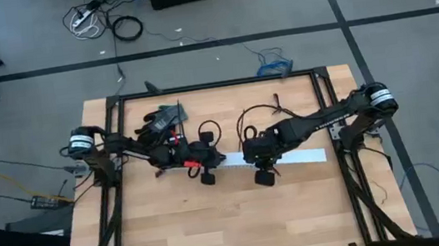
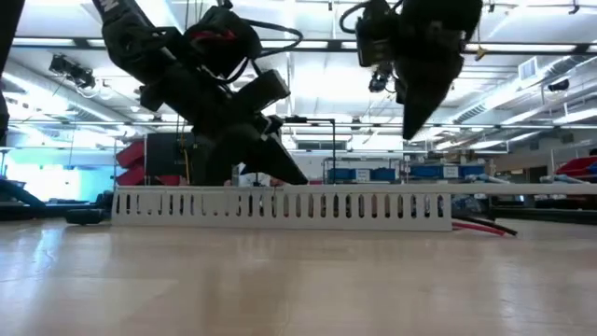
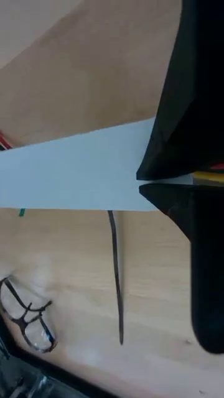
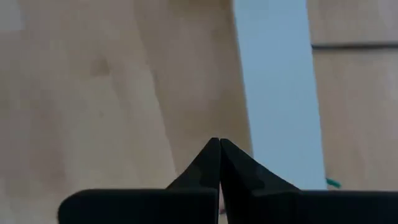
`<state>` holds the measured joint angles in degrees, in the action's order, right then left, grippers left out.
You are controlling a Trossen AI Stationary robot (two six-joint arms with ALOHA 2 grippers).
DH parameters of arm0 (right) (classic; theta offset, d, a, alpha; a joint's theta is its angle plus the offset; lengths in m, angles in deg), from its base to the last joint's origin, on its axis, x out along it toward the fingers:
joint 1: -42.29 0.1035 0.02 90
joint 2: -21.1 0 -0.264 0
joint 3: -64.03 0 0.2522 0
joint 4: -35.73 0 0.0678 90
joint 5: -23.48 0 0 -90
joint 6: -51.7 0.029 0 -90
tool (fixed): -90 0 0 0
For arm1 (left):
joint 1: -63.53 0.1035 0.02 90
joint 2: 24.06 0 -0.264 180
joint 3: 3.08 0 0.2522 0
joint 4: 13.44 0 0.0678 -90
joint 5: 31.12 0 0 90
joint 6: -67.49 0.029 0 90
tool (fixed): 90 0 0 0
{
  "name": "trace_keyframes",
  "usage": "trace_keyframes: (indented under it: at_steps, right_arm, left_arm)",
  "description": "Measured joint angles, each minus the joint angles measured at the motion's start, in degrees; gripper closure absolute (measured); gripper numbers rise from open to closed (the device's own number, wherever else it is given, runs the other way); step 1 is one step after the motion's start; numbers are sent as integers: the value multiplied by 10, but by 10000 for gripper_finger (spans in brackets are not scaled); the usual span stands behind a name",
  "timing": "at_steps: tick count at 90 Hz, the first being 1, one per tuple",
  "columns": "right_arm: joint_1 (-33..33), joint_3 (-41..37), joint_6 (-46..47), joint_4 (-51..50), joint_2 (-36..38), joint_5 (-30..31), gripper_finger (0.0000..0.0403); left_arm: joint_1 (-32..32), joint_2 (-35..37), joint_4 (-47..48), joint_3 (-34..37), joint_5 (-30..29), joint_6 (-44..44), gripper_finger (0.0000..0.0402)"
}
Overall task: Ziptie cables
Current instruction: Close the white cable duct cover
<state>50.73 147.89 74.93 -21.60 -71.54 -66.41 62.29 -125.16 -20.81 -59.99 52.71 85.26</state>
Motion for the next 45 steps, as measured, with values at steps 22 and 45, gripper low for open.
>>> trace_keyframes:
  at_steps: [22,45]
  right_arm:
    - [7,0,-2,4,0,-28,402]
    - [22,0,-38,-5,3,-61,397]
  left_arm:
    - [-7,-4,13,-36,147,1,385]
    - [-11,13,50,-89,138,-20,366]
